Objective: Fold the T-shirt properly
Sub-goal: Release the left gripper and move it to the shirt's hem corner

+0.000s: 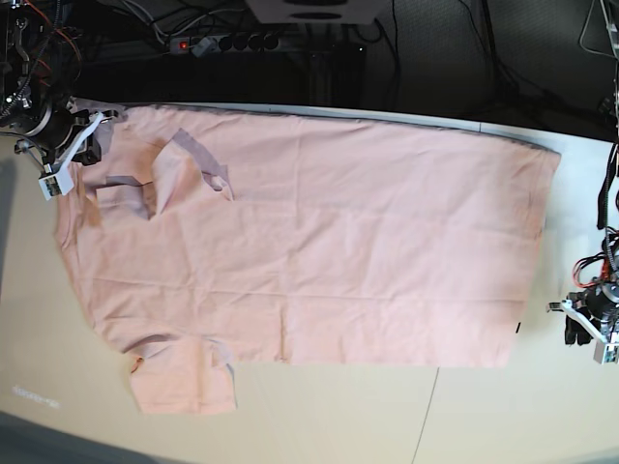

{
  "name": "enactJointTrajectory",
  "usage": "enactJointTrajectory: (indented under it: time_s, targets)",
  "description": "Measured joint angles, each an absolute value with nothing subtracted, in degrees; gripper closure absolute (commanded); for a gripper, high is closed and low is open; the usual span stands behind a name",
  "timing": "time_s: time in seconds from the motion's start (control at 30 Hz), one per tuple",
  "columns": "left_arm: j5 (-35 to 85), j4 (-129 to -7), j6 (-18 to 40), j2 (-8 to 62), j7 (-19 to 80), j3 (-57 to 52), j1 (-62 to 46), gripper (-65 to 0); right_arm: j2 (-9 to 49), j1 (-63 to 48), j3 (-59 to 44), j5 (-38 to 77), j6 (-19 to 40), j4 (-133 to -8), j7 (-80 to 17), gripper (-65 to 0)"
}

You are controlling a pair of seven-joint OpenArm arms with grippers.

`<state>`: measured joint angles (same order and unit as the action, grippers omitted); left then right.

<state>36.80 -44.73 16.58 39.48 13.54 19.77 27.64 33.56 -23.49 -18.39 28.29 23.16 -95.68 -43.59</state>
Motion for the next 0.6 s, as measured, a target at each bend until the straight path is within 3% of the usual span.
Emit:
enactJointTrajectory:
  time_s: [0.17,0.4,0.6]
  targets:
    - [40.6,-34.7,16.8,34.6,13.7,21.9,33.3,-20.2,33.5,-23.5,-18.4,28.1,23.2,-95.7,-43.6,0.0]
    - [37.9,-34.7,16.8,35.1,9.6,21.8,33.4,-20.2,33.5,-23.5,-18.4,27.6,23.1,-95.7,-43.5,0.0]
    - [34.7,-34.7,16.8,34.9,12.7,21.8,33.4,-20.2,33.5,-23.5,-18.4,27.6,23.1,-95.7,-43.1,0.0]
